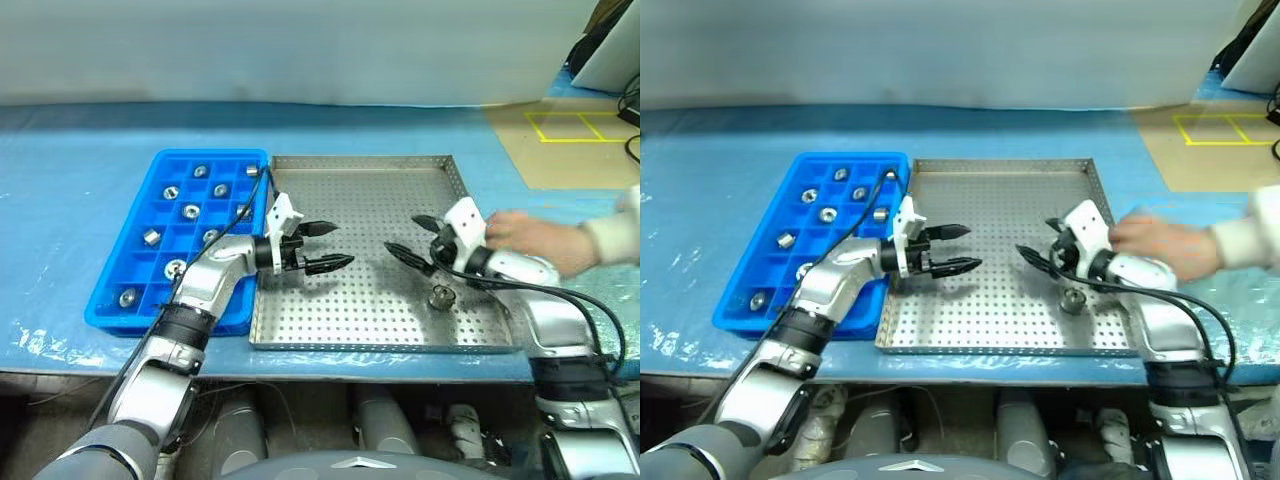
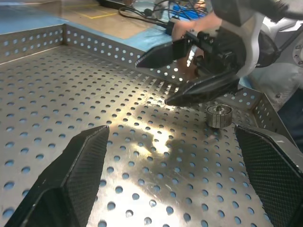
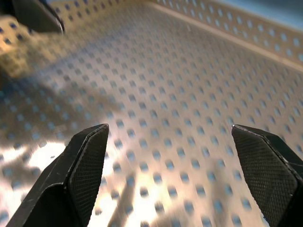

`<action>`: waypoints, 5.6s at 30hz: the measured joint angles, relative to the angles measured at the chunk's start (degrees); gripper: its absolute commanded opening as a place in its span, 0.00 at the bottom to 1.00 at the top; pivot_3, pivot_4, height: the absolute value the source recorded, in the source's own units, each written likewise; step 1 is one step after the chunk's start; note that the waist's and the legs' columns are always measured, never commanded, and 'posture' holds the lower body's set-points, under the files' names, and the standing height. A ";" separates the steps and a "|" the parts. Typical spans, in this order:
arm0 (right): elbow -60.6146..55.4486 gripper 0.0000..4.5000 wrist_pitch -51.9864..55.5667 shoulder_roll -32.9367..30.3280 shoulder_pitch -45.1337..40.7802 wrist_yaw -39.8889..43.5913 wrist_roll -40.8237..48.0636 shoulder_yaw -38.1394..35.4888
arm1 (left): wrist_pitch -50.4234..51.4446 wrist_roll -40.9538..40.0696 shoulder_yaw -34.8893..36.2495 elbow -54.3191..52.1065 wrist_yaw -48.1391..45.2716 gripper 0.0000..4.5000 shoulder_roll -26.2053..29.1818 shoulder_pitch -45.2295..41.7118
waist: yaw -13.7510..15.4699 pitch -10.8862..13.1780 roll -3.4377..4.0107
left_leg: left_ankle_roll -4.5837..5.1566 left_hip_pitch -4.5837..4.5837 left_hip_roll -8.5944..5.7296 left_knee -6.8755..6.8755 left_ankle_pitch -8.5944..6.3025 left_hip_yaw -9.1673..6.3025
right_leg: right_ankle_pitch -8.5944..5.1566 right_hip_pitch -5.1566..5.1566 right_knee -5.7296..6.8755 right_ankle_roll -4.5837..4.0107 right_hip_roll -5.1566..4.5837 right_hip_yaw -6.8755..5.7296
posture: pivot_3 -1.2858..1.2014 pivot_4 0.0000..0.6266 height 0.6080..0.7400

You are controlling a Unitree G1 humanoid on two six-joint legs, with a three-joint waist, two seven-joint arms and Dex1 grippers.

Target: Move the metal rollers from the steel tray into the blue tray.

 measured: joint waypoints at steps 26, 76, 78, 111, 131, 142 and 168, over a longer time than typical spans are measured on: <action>-1.84 0.97 3.52 -3.90 -1.11 0.28 3.09 0.74 | -5.02 2.35 -0.25 3.78 -1.67 1.00 -3.03 0.29 | -2.62 0.01 -0.01 | 0.00 0.12 -0.01 0.42 -0.23 0.00 | -0.04 0.32 -0.09 0.05 -0.11 -0.05 | 0.29 0.24 1.00; 30.03 0.85 -5.03 10.14 -22.97 3.12 -4.71 17.17 | 2.97 0.59 8.23 -19.92 11.13 1.00 7.38 16.47 | 5.07 0.03 0.00 | -0.40 0.18 0.22 -0.03 0.00 0.03 | -0.08 0.08 0.13 -0.06 -0.09 -0.18 | 0.47 0.24 1.00; 32.20 0.69 -6.82 10.32 -23.62 3.04 -5.55 17.05 | 3.78 0.22 8.77 -21.58 11.98 1.00 7.99 17.74 | 5.90 0.03 0.00 | -0.44 0.25 0.21 -0.04 0.02 0.08 | -0.08 0.06 0.19 -0.06 -0.09 -0.10 | 0.47 0.24 1.00; 36.60 0.37 -13.19 29.48 -34.40 14.81 0.57 19.18 | 14.09 -9.05 25.12 -46.99 24.50 1.00 15.84 41.48 | 11.33 0.03 -0.04 | -0.94 -0.04 0.39 -0.78 0.32 -0.18 | -0.23 -0.50 0.37 -0.28 0.05 -0.29 | 0.61 0.24 1.00; 38.13 0.95 -18.23 23.18 -32.43 9.65 -4.74 15.04 | 13.95 -8.24 12.17 -39.50 21.74 1.00 13.94 27.67 | 11.76 0.02 -0.06 | -1.56 0.12 0.91 -0.92 0.74 -0.25 | -0.15 -0.54 0.52 -0.58 0.87 -0.18 | 0.49 0.24 1.00; 16.43 0.95 -13.27 13.94 -14.72 2.64 0.07 3.87 | 4.46 -3.58 7.93 -21.47 15.50 1.00 9.37 14.65 | 7.30 0.00 -0.09 | -1.53 0.29 0.89 -0.87 0.75 -0.21 | -0.13 -0.45 0.50 -0.59 0.98 -0.08 | 0.42 0.24 1.00; 14.77 0.95 -15.53 12.95 -12.23 -0.32 -1.83 9.41 | 4.70 -4.80 10.90 -22.60 20.50 1.00 4.68 13.05 | 6.44 0.00 -0.09 | -1.50 0.50 0.93 -0.84 0.74 -0.15 | -0.06 -0.27 0.47 -0.72 0.98 -0.14 | 0.45 0.24 1.00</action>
